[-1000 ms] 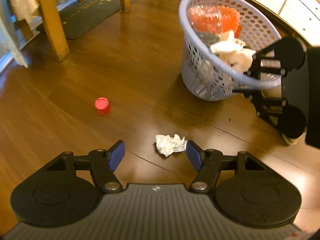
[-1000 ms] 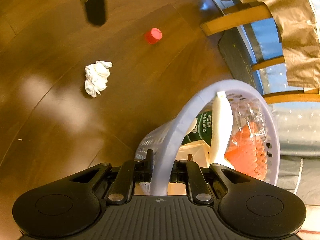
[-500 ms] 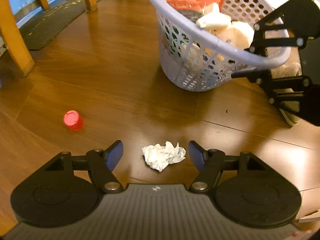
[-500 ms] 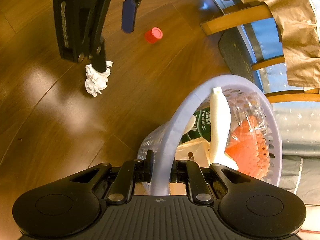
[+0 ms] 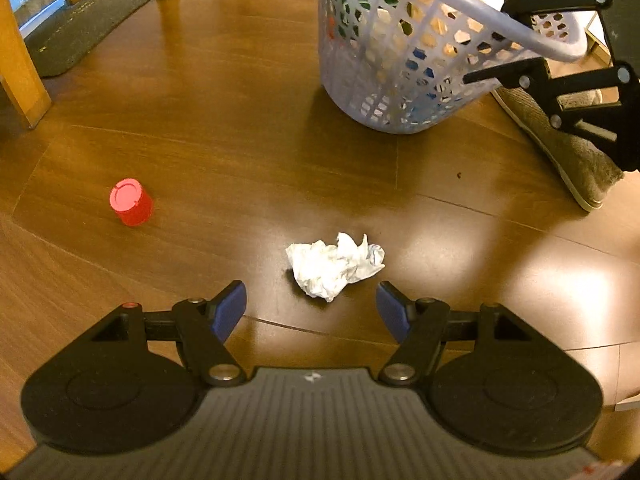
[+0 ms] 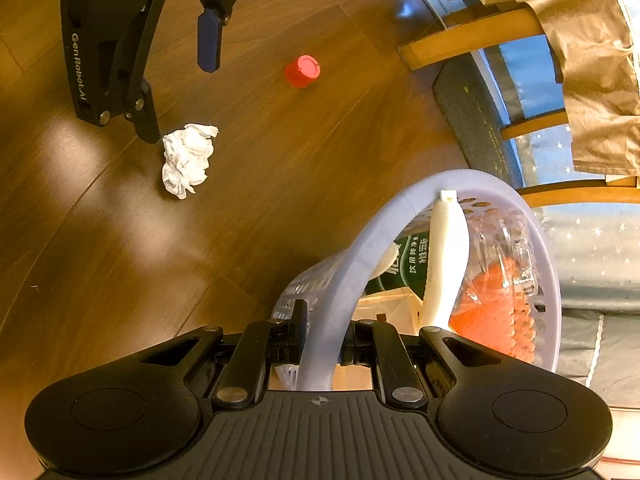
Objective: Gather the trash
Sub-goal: 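Move the open left gripper down to the crumpled white tissue, then close the left gripper on the crumpled white tissue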
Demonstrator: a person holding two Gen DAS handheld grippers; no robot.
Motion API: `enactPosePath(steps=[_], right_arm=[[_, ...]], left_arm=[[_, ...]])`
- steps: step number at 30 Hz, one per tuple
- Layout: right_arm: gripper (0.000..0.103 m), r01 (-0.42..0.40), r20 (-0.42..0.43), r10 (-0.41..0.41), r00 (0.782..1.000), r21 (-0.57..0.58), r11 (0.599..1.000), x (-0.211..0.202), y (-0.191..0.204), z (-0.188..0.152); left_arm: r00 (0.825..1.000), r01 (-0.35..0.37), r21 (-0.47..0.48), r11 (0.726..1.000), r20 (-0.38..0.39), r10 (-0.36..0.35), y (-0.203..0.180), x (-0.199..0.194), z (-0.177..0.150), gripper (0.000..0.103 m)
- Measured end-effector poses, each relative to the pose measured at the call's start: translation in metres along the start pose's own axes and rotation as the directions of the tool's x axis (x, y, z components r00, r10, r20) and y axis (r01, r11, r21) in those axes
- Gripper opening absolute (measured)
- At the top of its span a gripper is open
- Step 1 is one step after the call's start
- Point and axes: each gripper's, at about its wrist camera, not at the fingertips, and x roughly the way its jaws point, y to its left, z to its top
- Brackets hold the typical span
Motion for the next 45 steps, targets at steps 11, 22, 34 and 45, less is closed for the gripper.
enactPosePath(steps=[11, 22, 34, 45], right_arm=[[0.009, 0.012, -0.01, -0.012, 1.0, 0.0, 1.0, 0.001, 0.004, 0.001], [0.009, 0.018, -0.012, -0.019, 1.0, -0.008, 1.0, 0.001, 0.004, 0.001], [0.009, 0.015, -0.007, -0.016, 1.0, -0.008, 1.0, 0.0, 0.003, -0.001], [0.009, 0.014, -0.004, -0.014, 1.0, -0.005, 1.0, 0.0, 0.003, 0.002]], left_arm=[[1.0, -0.001, 0.014, 1.0, 0.023, 0.0, 0.002, 0.007, -0.011, 0.067], [0.998, 0.018, 0.052, 0.998, 0.059, -0.021, -0.004, 0.013, -0.016, 0.067], [0.998, -0.032, 0.163, 0.986, 0.051, 0.024, -0.018, 0.043, -0.011, 0.057], [0.999, -0.032, 0.198, 0.98, 0.037, 0.025, -0.023, 0.046, -0.007, 0.029]])
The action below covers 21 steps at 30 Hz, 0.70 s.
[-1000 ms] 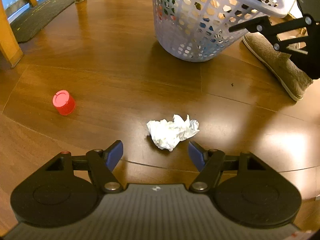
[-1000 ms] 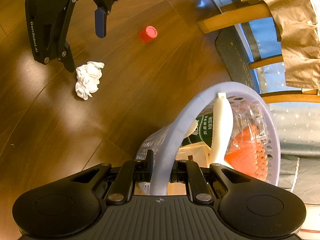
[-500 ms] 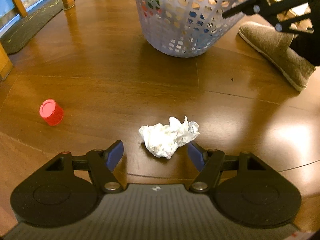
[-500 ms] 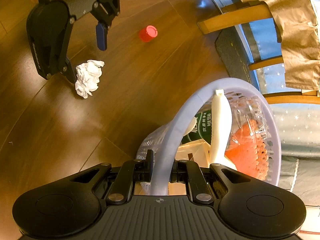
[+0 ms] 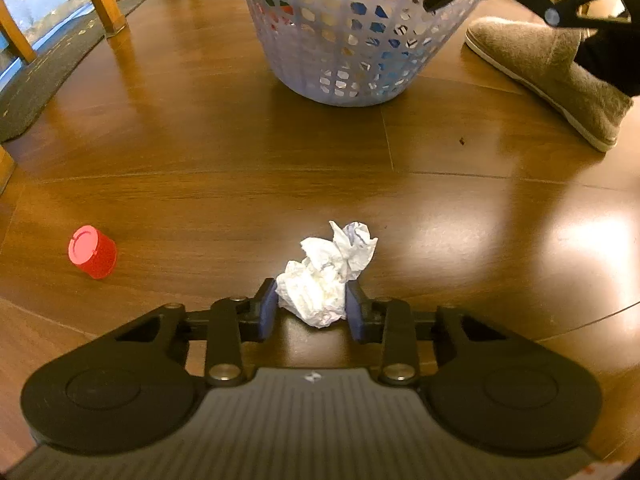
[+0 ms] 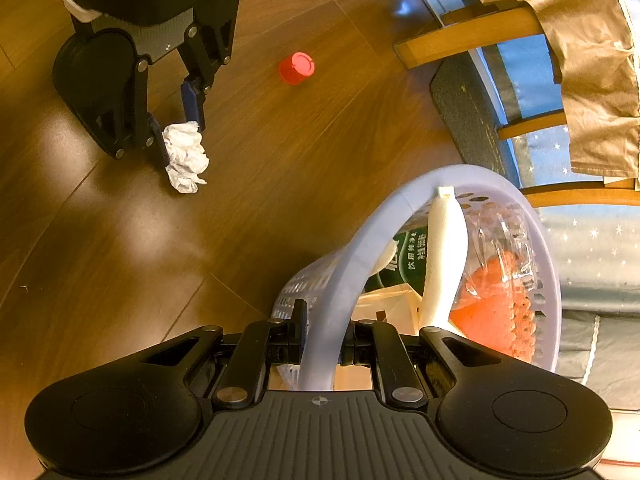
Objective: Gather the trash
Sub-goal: 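Close the left gripper on the crumpled white tissue, then carry the tissue into the wastebasket and open the left gripper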
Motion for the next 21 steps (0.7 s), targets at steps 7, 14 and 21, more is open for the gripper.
enactPosePath(steps=[7, 14, 21], right_arm=[[0.009, -0.002, 0.014, 0.002, 1.0, -0.016, 1.0, -0.002, 0.002, -0.003], [0.009, -0.005, 0.035, 0.007, 0.999, -0.047, 0.999, -0.005, 0.006, -0.002], [0.009, -0.005, 0.048, 0.008, 0.999, -0.066, 0.998, -0.005, 0.011, -0.002]], left_arm=[[1.0, -0.004, -0.047, 0.999, 0.008, 0.004, 0.013, -0.026, 0.005, 0.027], [0.996, -0.044, -0.095, 0.995, 0.077, 0.051, 0.034, -0.086, 0.029, 0.027], [0.977, -0.073, -0.117, 0.99, 0.191, 0.094, 0.05, -0.159, 0.079, 0.027]])
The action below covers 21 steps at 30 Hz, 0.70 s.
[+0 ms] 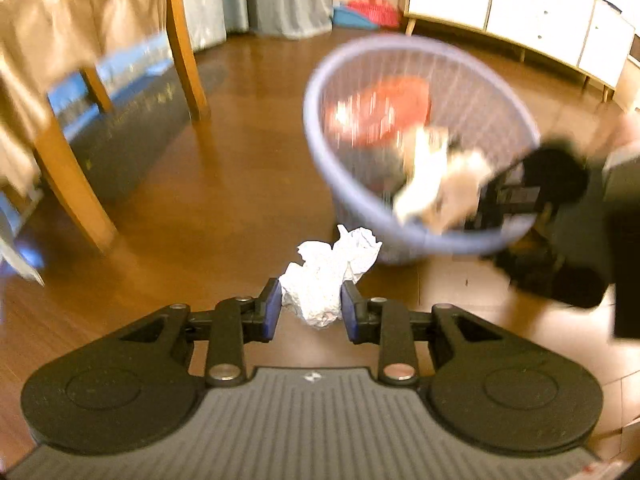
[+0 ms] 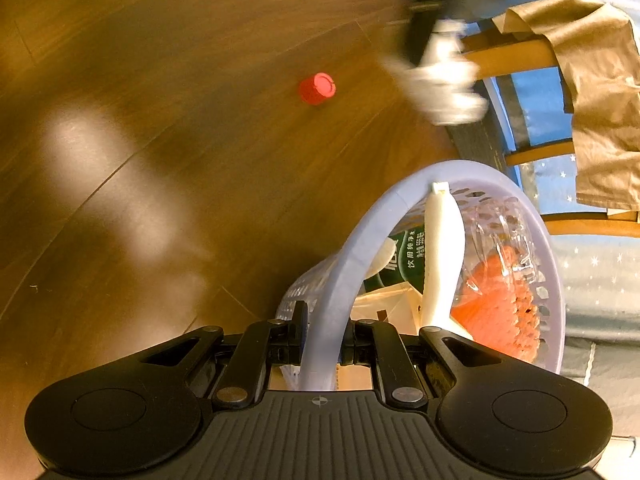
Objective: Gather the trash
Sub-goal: 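Carry the tissue into the wastebasket and open the left gripper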
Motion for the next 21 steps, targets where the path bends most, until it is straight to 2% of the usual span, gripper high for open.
enactPosePath(steps=[4, 9, 15, 21], right_arm=[[0.009, 0.0, 0.007, 0.0, 1.0, -0.005, 1.0, -0.002, -0.002, -0.002], [0.009, -0.011, 0.045, 0.013, 0.999, -0.031, 0.999, -0.014, 0.005, 0.001], [0.008, -0.022, 0.067, 0.025, 0.997, -0.049, 0.999, -0.021, 0.01, -0.002], [0.008, -0.025, 0.066, 0.028, 0.997, -0.05, 0.998, -0.024, 0.015, 0.0]], left_arm=[[0.999, 0.016, 0.007, 1.0, 0.046, -0.016, 0.0, -0.025, 0.035, 0.027], [0.995, 0.047, 0.046, 0.998, 0.082, -0.05, -0.013, -0.037, 0.063, 0.027], [0.992, 0.085, 0.096, 0.992, 0.086, -0.093, -0.035, -0.023, 0.084, 0.028], [0.987, 0.124, 0.082, 0.989, 0.095, -0.131, -0.047, -0.005, 0.093, 0.033]])
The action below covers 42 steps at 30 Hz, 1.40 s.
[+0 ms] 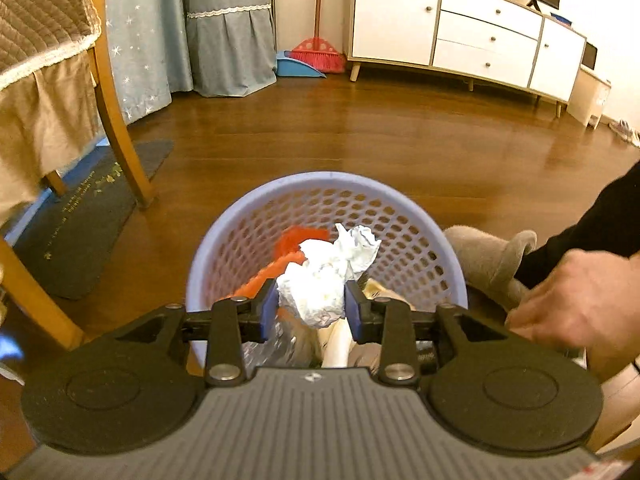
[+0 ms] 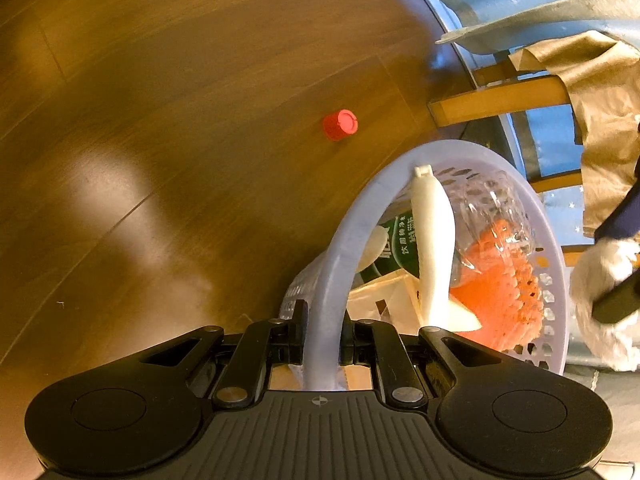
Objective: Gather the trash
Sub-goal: 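Carry the tissue into the wastebasket and open the left gripper, then move the open left gripper down to the red bottle cap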
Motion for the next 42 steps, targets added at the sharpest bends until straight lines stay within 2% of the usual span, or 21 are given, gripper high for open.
enactPosePath(steps=[1, 2, 3, 4, 15, 27, 33, 36, 42], right_arm=[[0.008, 0.0, 0.0, 0.0, 1.0, 0.001, 1.0, 0.001, 0.0, 0.001], [0.008, -0.001, 0.0, 0.001, 1.0, 0.004, 1.0, 0.001, 0.001, 0.001], [0.008, -0.002, 0.0, 0.002, 1.0, 0.005, 1.0, 0.003, -0.003, 0.002], [0.008, -0.003, -0.001, 0.003, 1.0, 0.008, 1.0, 0.004, -0.005, 0.004], [0.008, 0.0, 0.001, 0.0, 1.0, 0.015, 1.0, 0.006, -0.006, 0.006], [0.008, 0.002, 0.0, -0.002, 1.0, 0.01, 1.0, 0.006, -0.006, 0.005], [0.009, 0.006, -0.001, -0.006, 1.0, 0.015, 1.0, 0.007, -0.006, 0.004], [0.009, 0.008, -0.002, -0.008, 1.0, 0.022, 1.0, 0.007, -0.007, 0.005], [0.009, 0.009, -0.003, -0.009, 1.0, 0.03, 1.0, 0.007, -0.007, 0.005]], left_arm=[[1.0, 0.008, -0.013, 1.0, -0.001, -0.008, 0.0, 0.001, 0.0, 0.035], [1.0, 0.009, -0.024, 1.0, -0.003, -0.01, 0.001, 0.004, 0.001, 0.045], [1.0, 0.007, -0.03, 1.0, -0.005, -0.007, 0.003, 0.006, 0.001, 0.05], [1.0, 0.002, -0.031, 1.0, -0.001, -0.002, 0.004, 0.007, 0.0, 0.051], [0.999, -0.039, -0.069, 0.997, 0.003, 0.039, 0.03, -0.001, -0.01, 0.051], [0.99, -0.139, -0.121, 0.983, 0.004, 0.141, 0.065, -0.018, -0.026, 0.055], [0.975, -0.222, -0.155, 0.963, -0.04, 0.218, 0.095, -0.025, -0.051, 0.058], [0.961, -0.275, -0.163, 0.948, -0.087, 0.263, 0.111, -0.021, -0.071, 0.058], [0.933, -0.342, -0.204, 0.918, -0.192, 0.305, 0.138, -0.008, -0.119, 0.059]])
